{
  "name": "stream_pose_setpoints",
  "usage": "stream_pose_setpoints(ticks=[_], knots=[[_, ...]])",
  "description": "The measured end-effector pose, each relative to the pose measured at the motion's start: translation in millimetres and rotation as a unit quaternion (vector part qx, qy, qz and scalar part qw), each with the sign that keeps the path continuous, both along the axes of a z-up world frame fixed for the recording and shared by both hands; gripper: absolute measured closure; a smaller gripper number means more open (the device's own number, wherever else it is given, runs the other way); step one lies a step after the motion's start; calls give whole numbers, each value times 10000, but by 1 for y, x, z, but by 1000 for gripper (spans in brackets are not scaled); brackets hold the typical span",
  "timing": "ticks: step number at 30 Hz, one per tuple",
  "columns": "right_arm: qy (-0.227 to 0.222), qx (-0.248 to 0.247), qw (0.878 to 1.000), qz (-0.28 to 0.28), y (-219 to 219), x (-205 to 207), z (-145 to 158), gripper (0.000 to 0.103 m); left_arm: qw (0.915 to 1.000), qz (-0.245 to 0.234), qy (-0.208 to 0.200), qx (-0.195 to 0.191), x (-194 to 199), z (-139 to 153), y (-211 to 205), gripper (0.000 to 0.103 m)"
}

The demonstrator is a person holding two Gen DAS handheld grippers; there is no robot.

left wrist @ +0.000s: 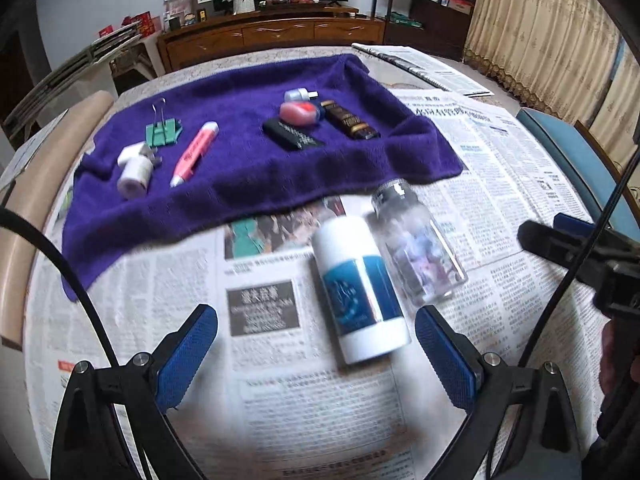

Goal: Organize rigid objects
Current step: 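Grasp the blue-white deodorant stick with the left tool, then grasp the clear pill bottle with the right tool while the left holds the deodorant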

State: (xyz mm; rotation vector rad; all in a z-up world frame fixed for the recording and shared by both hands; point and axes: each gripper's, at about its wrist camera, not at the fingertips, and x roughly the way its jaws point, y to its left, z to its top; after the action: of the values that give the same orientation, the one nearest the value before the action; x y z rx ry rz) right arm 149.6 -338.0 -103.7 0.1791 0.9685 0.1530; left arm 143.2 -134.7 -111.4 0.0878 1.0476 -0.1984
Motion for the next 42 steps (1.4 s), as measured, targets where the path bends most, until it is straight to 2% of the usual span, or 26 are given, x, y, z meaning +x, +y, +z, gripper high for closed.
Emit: stream_pose_setpoints(ticks=[1,3,7,10,13,15,17,22,30,42], knots=[[-6,7,10000,-7,-1,-1,1,0,10000,28,8,12,-2,-4,-2,4],[-64,41,10000,-25,-3,-3,3,0,10000,88,-39,16,-3,-8,-3,14],[-91,118,9999,2,-3,-3,4,0,9998,113,-87,126,3,-16,-7,15],[-55,70,10000,24,0,-3,2,0,9996,111,-234,113,8,-17,-8,23],[-62,18,10000,44,3,-2,2,0,9995,78,-309,60,11,-15,-9,37],[-86,-39,9999,67,7,-2,2,0,9992,50,-387,54,10,-13,-10,57],[-95,-88,9999,111,12,-1,2,0,9990,21,-449,48,9,-12,-10,69],[-68,-174,9995,266,28,1,0,0,9987,-52,-501,-87,10,-15,-2,69],[-98,-397,9974,587,75,9,-4,0,9983,69,-580,-7,11,-7,34,69],[43,-651,9970,404,115,21,-21,2,9959,258,-861,-102,11,21,103,69]])
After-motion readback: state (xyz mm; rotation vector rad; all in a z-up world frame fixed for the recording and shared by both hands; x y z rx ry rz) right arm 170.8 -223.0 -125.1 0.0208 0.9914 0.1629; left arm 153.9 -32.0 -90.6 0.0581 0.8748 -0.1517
